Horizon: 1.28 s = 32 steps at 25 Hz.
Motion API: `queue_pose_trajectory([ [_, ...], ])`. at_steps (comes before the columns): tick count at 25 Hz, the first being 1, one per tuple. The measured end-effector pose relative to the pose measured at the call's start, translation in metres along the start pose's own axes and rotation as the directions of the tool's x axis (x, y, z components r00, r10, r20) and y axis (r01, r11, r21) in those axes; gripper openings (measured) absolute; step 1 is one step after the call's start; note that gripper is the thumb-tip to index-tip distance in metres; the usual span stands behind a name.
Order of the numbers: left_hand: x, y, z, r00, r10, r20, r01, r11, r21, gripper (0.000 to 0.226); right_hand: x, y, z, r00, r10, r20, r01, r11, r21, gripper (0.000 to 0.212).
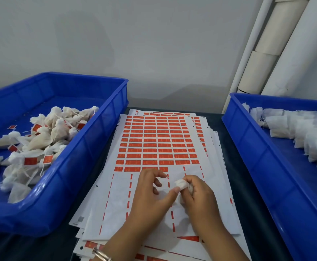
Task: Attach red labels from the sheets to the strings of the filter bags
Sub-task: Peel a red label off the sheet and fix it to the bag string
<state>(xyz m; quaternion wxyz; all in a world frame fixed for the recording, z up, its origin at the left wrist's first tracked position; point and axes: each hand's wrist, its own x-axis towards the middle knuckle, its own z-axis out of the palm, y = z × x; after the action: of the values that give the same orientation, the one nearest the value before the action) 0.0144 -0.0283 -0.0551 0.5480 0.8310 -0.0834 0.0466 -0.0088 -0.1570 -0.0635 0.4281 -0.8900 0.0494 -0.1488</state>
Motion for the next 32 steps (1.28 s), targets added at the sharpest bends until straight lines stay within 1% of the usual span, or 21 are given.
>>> queue_pose_trajectory([
  [2,0.0,0.001,0.0,0.998,0.057,0.005,-0.057,0.994,0.09,0.023,0.0,-0.001,0.0,0.999,0.033,0.03,-0.033,0.999,0.005,0.038],
  [6,0.003,0.0,0.001,0.997,0.052,0.057,-0.059,0.99,0.126,0.012,-0.001,-0.008,-0.001,0.996,0.041,0.081,-0.049,0.994,0.101,0.02],
  [8,0.002,0.0,0.002,0.996,0.073,0.06,-0.079,0.991,0.106,0.013,0.0,-0.01,-0.003,0.994,0.048,0.097,-0.065,0.983,0.171,0.019],
  [11,0.001,0.002,0.001,0.995,0.09,0.032,-0.093,0.992,0.082,0.015,0.0,-0.011,-0.004,0.978,0.101,0.18,-0.151,0.944,0.295,0.021],
  [13,0.003,0.001,0.001,0.995,0.092,0.035,-0.095,0.992,0.077,0.013,0.001,-0.01,-0.007,0.954,0.145,0.26,-0.238,0.896,0.374,0.016],
  [15,0.003,-0.001,0.002,0.993,0.094,0.064,-0.1,0.991,0.09,0.012,0.002,-0.009,-0.013,0.911,0.171,0.377,-0.341,0.826,0.449,0.016],
  [17,0.002,-0.001,0.004,0.992,0.104,0.074,-0.112,0.988,0.105,0.015,0.002,-0.009,-0.017,0.865,0.164,0.474,-0.434,0.72,0.541,0.022],
  [18,0.002,-0.001,0.004,0.991,0.116,0.06,-0.123,0.985,0.12,0.018,0.003,-0.008,-0.019,0.852,0.17,0.494,-0.469,0.665,0.581,0.029],
  [19,0.002,0.0,0.003,0.991,0.133,0.03,-0.136,0.981,0.141,0.023,0.003,-0.007,-0.018,0.846,0.18,0.502,-0.492,0.626,0.604,0.035],
  [20,0.002,0.001,0.002,0.989,0.151,-0.005,-0.148,0.976,0.161,0.027,0.003,-0.006,-0.017,0.845,0.191,0.499,-0.501,0.611,0.614,0.038],
  [22,0.001,0.001,-0.002,0.973,0.224,-0.047,-0.209,0.954,0.216,0.033,0.003,-0.006,-0.013,0.854,0.207,0.476,-0.493,0.613,0.618,0.037],
  [24,-0.002,-0.002,-0.004,0.941,0.337,-0.011,-0.323,0.909,0.264,0.034,0.003,-0.006,-0.011,0.87,0.203,0.449,-0.473,0.6,0.645,0.037],
  [26,-0.006,0.0,-0.005,0.935,0.352,0.04,-0.351,0.906,0.238,0.04,0.004,-0.005,-0.013,0.879,0.19,0.437,-0.458,0.59,0.664,0.036],
  [27,-0.007,0.001,-0.006,0.934,0.352,0.057,-0.355,0.907,0.228,0.039,0.004,-0.005,-0.013,0.881,0.184,0.436,-0.453,0.593,0.666,0.033],
  [29,-0.006,0.0,-0.006,0.917,0.397,0.044,-0.395,0.886,0.243,0.033,0.004,-0.005,-0.012,0.886,0.184,0.425,-0.44,0.62,0.649,0.029],
  [30,-0.004,-0.001,-0.006,0.908,0.419,0.022,-0.411,0.877,0.247,0.029,0.004,-0.005,-0.011,0.89,0.182,0.419,-0.43,0.64,0.636,0.03],
  [32,-0.002,-0.001,-0.008,0.913,0.409,0.006,-0.398,0.884,0.246,0.021,0.003,-0.005,-0.01,0.899,0.174,0.402,-0.405,0.682,0.609,0.035],
])
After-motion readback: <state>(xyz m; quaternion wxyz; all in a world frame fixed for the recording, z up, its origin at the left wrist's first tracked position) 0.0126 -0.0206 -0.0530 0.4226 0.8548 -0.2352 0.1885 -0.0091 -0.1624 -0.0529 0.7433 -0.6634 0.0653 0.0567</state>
